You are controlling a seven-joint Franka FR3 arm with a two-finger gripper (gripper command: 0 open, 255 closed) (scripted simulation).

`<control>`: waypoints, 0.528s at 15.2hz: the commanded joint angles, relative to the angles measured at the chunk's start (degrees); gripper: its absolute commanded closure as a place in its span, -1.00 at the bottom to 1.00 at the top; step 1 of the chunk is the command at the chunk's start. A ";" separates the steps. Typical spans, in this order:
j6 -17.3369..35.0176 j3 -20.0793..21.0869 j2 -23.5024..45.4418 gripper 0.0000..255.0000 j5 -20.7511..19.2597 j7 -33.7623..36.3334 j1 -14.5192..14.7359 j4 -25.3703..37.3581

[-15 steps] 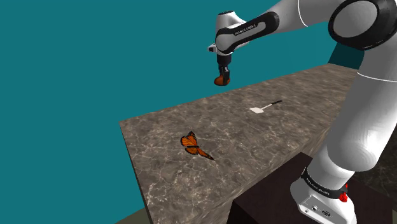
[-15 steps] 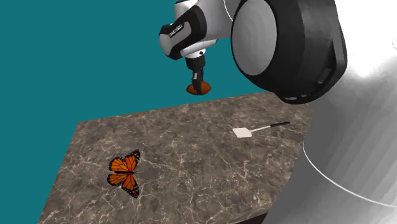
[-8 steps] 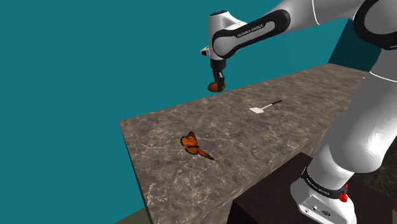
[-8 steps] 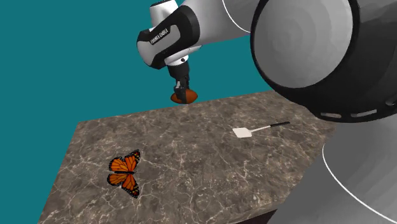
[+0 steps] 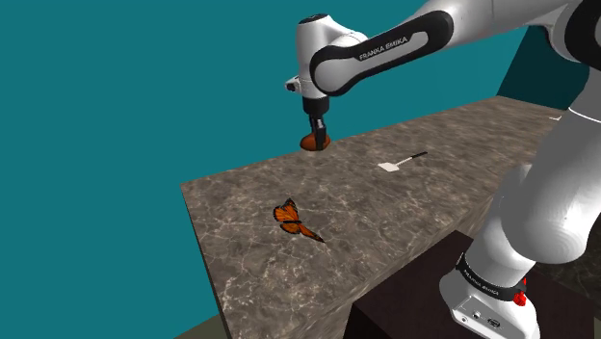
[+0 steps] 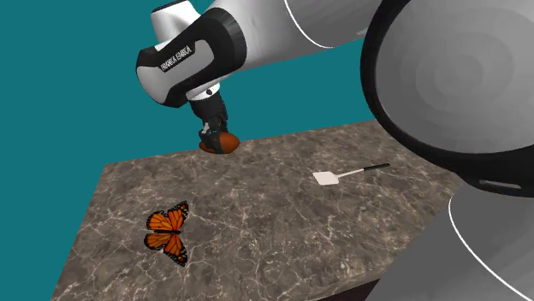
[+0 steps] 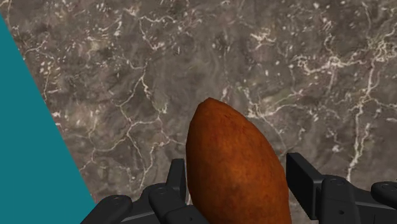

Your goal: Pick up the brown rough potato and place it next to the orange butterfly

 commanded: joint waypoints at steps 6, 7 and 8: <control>3.50 1.22 0.70 1.00 -0.35 3.27 1.03 -3.37; 4.23 1.20 0.97 1.00 -0.45 3.44 1.02 -3.85; 4.97 1.19 1.25 1.00 -0.56 3.62 1.00 -4.32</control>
